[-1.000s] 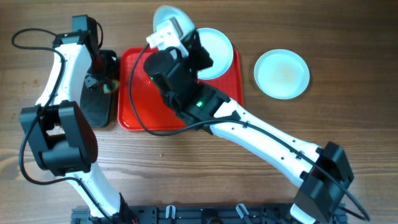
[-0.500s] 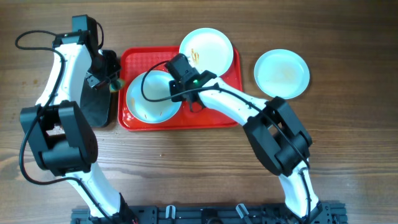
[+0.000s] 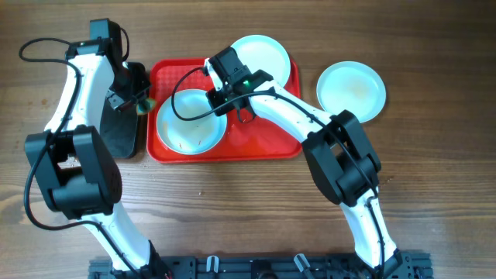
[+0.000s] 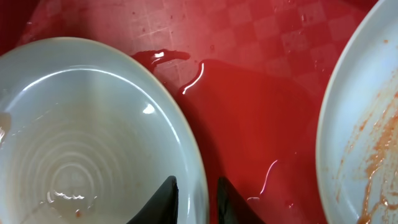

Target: Clean dirty plates on tray and stack at the side

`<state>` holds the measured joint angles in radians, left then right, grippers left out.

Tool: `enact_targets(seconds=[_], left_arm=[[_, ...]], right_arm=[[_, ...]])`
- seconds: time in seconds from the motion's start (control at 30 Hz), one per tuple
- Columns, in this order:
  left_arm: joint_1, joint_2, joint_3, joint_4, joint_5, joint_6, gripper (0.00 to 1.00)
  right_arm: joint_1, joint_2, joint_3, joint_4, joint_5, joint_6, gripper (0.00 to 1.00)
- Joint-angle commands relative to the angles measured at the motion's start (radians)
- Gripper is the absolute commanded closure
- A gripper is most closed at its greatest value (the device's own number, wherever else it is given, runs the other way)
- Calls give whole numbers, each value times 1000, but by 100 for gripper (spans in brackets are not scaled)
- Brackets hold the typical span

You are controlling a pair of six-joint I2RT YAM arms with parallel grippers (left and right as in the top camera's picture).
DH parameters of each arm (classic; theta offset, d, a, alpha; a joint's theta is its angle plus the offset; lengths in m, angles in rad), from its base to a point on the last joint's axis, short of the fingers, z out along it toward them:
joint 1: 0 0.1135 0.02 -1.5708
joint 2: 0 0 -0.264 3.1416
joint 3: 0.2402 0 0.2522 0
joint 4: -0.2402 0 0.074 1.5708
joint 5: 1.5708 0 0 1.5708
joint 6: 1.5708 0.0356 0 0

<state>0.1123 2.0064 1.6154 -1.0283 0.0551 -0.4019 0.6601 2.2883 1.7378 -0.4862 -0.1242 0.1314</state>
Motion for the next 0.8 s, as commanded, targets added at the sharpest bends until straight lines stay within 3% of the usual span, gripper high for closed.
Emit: enact_targets(seconds=[0.0,0.1,0.23,0.37,0.47,0.7,0.77], left_arm=[[-4,-24,17,3,16,5,96],[-3,-24,17,3,16,5,96],[-4,-24,17,4,16,5,96],[-4,-24,17,3,39,5,96],[-20,-24,17,3,56,5,96],[-121,-24,-99,28,56,-8,96],[-145,-24,-171,75,56,-56,96]], right_arm=[[5,32,10,22,50,-16,78],[4,45,10,18,50,3,79],[5,45,10,-37,14,89,96],[6,45,11,-97,6,258,96],[-13,44,11,-108,23,473,95],[-24,44,10,-92,50,582,96],[-24,44,10,-98,118,681,96]])
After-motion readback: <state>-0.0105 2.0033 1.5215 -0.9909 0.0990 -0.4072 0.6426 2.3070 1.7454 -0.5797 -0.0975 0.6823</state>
